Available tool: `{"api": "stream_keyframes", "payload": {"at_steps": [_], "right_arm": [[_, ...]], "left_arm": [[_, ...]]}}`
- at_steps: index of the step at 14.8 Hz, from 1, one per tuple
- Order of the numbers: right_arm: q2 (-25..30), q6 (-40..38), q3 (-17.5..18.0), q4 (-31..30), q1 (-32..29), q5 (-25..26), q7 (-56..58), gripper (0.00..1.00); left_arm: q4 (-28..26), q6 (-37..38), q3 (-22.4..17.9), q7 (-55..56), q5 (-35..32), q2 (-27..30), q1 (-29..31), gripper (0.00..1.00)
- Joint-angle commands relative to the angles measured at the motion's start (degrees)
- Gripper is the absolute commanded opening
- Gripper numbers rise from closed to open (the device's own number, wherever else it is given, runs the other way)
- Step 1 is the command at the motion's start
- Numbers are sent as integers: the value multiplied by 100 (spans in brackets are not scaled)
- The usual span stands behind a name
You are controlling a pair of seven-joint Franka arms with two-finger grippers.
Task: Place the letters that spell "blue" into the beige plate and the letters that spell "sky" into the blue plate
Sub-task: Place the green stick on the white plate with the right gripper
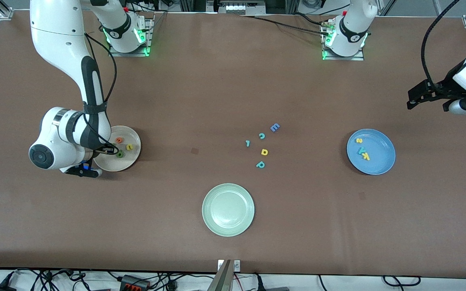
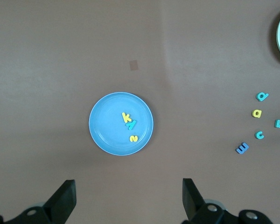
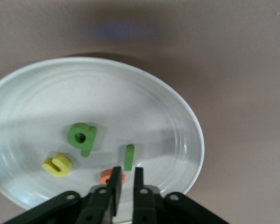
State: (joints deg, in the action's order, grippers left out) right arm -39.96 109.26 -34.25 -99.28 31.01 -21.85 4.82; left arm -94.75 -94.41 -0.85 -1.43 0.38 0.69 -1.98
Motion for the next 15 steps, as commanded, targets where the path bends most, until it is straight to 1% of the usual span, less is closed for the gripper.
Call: {"api": "stream_keyframes", "payload": {"at_steps": [1, 2, 3, 5, 7, 9, 10, 13, 14, 15], "right_arm": [[295, -220, -72, 242, 10, -30, 28, 100], [348, -352, -238, 408, 71, -30, 28, 100], [375, -545, -318, 610, 63, -30, 63, 100], [375, -1158, -441, 1224, 19, -4, 63, 100], [375, -1791, -722, 1839, 19, -29, 72, 100], [375, -2075, -767, 2227, -8, -30, 72, 100], [375, -2102, -793, 2325, 19, -21, 63, 100], [384, -2093, -855, 2343, 80, -47, 63, 100], [410, -2015, -829, 2361, 106, -65, 37, 100], [575, -2014, -768, 2352, 89, -100, -51, 100]], "left_arm": [[115, 107, -21, 46, -90, -25, -12, 100], [115, 107, -21, 46, -99, -25, -12, 100], [106, 107, -21, 46, -99, -25, -12, 100], [115, 98, -21, 46, -90, -34, -12, 100], [106, 98, -21, 55, -90, -25, -12, 100], [106, 98, -21, 46, -90, -34, -12, 100], [106, 98, -21, 46, -90, -34, -12, 100], [106, 107, -30, 46, -90, -34, -4, 100], [106, 107, -30, 46, -90, -34, -4, 100], [106, 98, -30, 46, -90, -34, -4, 100]]}}
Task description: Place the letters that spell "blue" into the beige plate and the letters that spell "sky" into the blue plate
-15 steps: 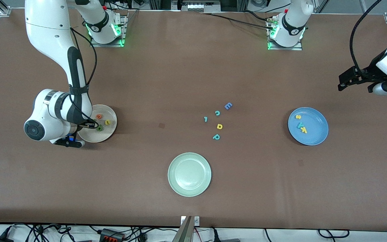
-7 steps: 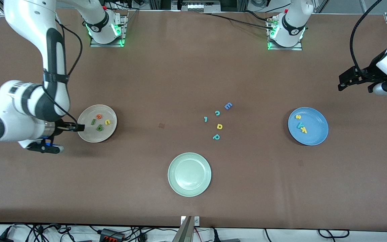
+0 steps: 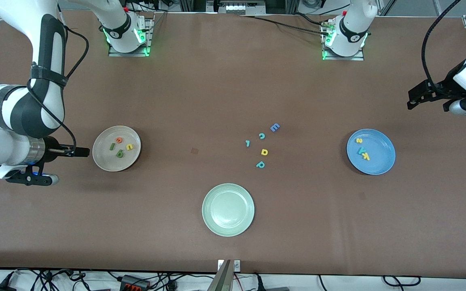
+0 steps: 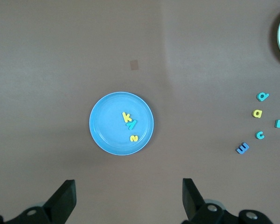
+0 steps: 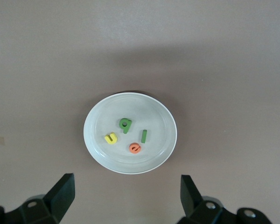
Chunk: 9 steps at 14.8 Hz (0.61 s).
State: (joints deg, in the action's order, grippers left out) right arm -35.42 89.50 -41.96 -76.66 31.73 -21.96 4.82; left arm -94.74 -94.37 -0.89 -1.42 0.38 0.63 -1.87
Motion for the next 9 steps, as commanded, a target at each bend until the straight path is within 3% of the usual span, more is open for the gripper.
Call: {"api": "stream_keyframes", "payload": {"at_steps": [1, 6, 9], "right_arm": [[192, -47, 134, 98, -26, -81, -173, 100], [1132, -118, 1258, 98, -464, 892, -992, 100], [1589, -12, 2233, 99, -1306, 1255, -957, 100]], "left_arm": [[105, 94, -25, 37, -90, -27, -15, 100], [105, 94, -25, 28, -90, -27, -15, 100], [105, 94, -43, 10, -90, -27, -15, 100]]}}
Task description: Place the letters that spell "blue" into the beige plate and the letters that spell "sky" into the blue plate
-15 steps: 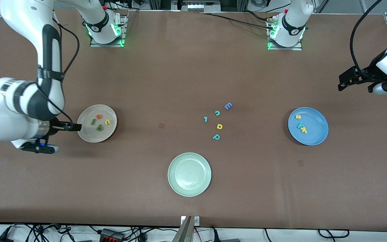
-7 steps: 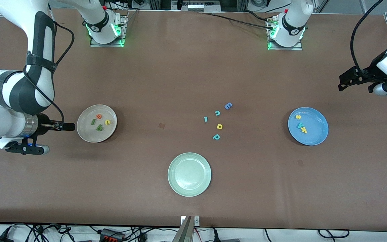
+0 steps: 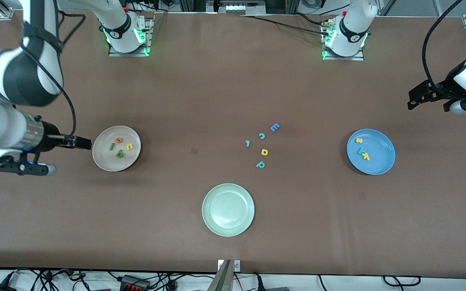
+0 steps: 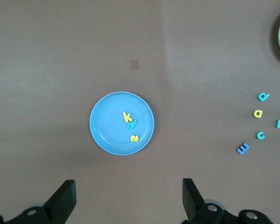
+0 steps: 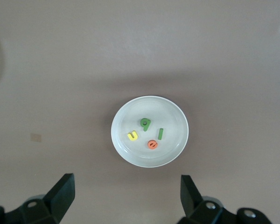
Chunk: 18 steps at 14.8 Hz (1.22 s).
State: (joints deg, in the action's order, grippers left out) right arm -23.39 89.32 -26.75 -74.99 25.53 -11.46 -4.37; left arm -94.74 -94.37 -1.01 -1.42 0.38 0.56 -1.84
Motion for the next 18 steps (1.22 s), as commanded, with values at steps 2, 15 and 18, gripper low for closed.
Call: {"api": "stream_keyframes", "payload": {"at_steps": [2, 15, 18], "right_arm": [[606, 50, 1275, -69, -1433, 223, -3, 100], [1556, -3, 2516, -841, -2914, 1638, 665, 100], [1828, 111, 2508, -1306, -2931, 1550, 666, 100]], "left_arm": [[105, 94, -31, 37, -90, -21, -18, 100], [105, 94, -31, -25, -90, -21, -18, 100], [105, 103, -31, -25, -90, -21, -9, 100]]}}
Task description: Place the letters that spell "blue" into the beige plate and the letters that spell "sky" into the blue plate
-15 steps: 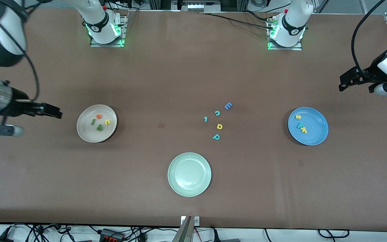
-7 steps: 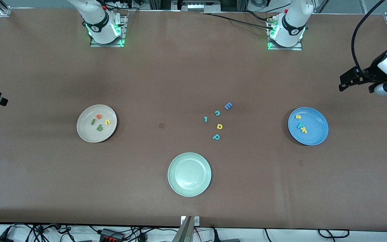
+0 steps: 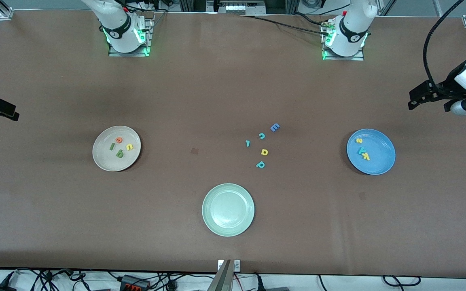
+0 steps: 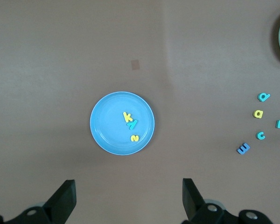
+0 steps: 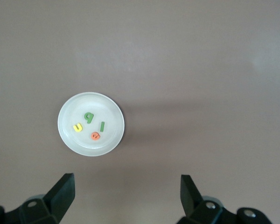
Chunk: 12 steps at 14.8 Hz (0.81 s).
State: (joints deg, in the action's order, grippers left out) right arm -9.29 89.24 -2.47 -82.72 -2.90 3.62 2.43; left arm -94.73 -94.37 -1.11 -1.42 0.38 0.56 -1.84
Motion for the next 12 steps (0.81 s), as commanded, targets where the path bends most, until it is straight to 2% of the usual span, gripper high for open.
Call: {"api": "stream_keyframes", "payload": {"at_steps": [1, 3, 5, 9, 12], "right_arm": [[593, 164, 80, -778, -88, -19, -32, 100], [884, 339, 18, -1253, -157, -351, -32, 100], [1087, 541, 9, -1562, -176, -336, 55, 100], [1131, 595, 62, -1616, -97, -55, 108, 100], [1131, 411, 62, -1563, -52, -125, -277, 100]], "left_arm": [[104, 103, -21, -25, -90, -21, -9, 100], [104, 103, -30, -25, -90, -29, -9, 100], [104, 94, -30, -25, -90, -29, -9, 100], [112, 103, -30, -25, -90, -29, -9, 100], [104, 94, -30, -25, -90, -29, -9, 100]]}}
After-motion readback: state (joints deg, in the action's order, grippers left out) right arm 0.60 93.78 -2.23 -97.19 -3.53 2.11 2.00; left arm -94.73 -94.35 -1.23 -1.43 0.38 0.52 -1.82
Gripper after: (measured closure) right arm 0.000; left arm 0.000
